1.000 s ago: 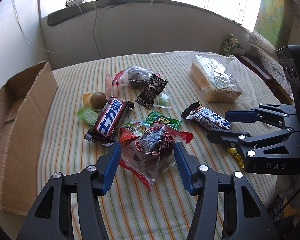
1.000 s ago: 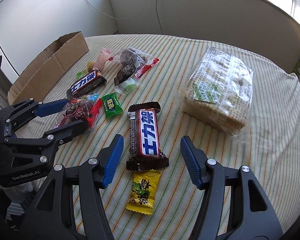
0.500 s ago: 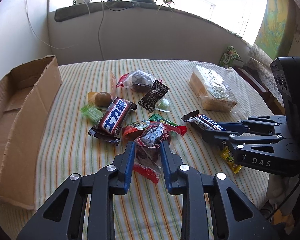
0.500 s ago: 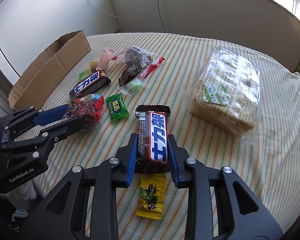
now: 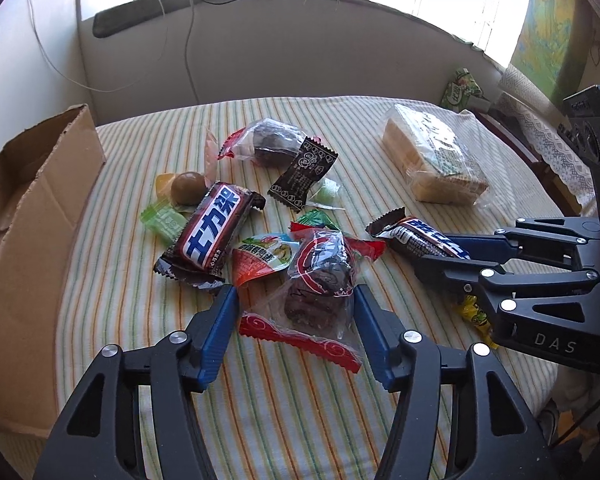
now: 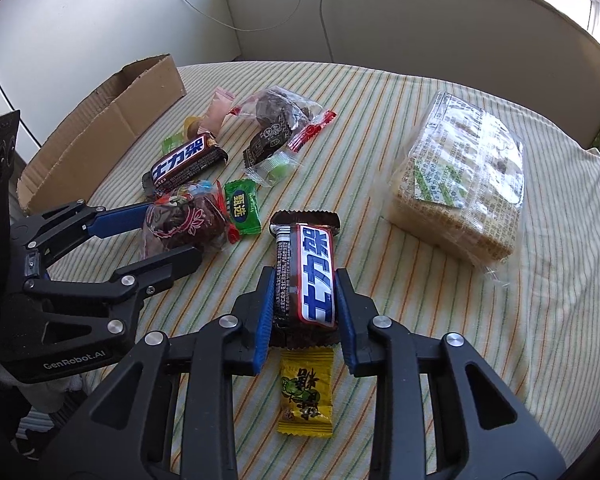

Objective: Organize snacks
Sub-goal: 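Close the left tool on the red-ribboned pastry bag while the right tool holds the bar, then carry the pastry bag and chocolate bar with both tools into the cardboard box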

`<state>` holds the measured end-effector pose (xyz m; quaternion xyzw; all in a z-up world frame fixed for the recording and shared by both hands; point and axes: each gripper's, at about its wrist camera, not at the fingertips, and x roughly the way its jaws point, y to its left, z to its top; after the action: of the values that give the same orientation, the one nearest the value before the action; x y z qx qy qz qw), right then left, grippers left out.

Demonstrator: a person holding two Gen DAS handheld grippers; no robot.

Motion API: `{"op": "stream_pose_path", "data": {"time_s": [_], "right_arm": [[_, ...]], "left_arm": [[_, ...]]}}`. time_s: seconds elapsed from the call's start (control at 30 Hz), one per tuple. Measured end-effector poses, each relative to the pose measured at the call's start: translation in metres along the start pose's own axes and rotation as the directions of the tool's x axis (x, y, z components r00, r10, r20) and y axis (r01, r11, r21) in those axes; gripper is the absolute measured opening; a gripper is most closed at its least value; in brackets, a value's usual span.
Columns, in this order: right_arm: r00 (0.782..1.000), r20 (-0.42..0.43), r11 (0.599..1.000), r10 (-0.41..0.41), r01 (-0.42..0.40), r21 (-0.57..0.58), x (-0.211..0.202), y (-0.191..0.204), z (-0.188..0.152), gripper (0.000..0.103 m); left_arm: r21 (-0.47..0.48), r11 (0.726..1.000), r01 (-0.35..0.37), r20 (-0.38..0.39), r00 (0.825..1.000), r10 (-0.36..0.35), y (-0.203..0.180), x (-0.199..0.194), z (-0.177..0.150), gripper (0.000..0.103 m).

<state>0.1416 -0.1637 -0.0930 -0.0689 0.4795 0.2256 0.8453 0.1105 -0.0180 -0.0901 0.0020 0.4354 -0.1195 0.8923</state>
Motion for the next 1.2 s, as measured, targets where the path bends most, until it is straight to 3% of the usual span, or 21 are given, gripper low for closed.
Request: {"op": "stream_pose_path", "data": {"time_s": [0.03, 0.23, 0.6, 0.93, 1.2], "right_arm": [[1.000, 0.001, 1.000, 0.000, 0.000, 0.000, 0.000, 0.000, 0.000, 0.030], [1.000, 0.012, 1.000, 0.001, -0.001, 0.015, -0.003, -0.003, -0.004, 0.030], [0.996, 0.084, 1.000, 0.006, -0.006, 0.006, -0.030, 0.009, 0.004, 0.029], [0.990, 0.131, 0.996, 0.054, -0.044, -0.080, -0.038, 0.061, 0.033, 0.030], [0.982, 0.152, 0.983, 0.111, -0.085, -0.166, -0.029, 0.113, 0.064, 0.030]], "left_arm": [[0.002, 1.000, 0.009, 0.002, 1.000, -0.009, -0.001, 0.000, 0.001, 0.052], [-0.011, 1.000, 0.021, 0.026, 0.999, -0.021, 0.000, -0.004, -0.001, 0.048], [-0.068, 0.997, 0.027, 0.124, 0.992, -0.018, 0.014, -0.045, -0.002, 0.048], [-0.150, 0.987, -0.049, 0.229, 0.970, 0.083, 0.060, -0.094, -0.003, 0.048], [-0.252, 0.958, -0.134, 0.252, 0.947, 0.199, 0.113, -0.120, -0.017, 0.048]]}}
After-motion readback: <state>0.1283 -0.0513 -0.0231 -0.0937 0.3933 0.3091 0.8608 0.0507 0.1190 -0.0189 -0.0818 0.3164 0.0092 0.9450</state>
